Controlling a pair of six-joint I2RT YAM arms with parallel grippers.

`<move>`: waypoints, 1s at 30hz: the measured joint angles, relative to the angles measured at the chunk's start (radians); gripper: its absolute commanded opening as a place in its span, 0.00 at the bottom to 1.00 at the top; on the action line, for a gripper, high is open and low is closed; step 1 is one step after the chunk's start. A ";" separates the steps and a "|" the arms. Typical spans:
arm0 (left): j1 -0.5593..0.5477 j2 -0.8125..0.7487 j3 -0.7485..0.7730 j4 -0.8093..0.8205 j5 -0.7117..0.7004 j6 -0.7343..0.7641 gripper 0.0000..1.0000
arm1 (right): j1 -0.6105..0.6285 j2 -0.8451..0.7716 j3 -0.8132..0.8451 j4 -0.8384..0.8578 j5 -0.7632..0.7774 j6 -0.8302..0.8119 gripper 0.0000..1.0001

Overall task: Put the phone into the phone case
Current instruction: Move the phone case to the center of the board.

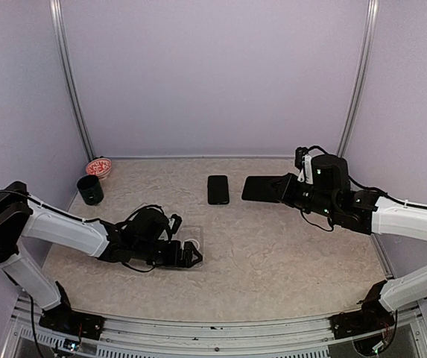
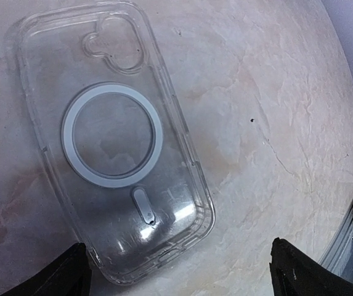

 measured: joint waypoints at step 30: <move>-0.037 0.376 0.414 0.050 0.164 0.054 0.99 | -0.026 -0.103 0.000 -0.079 0.095 -0.032 0.00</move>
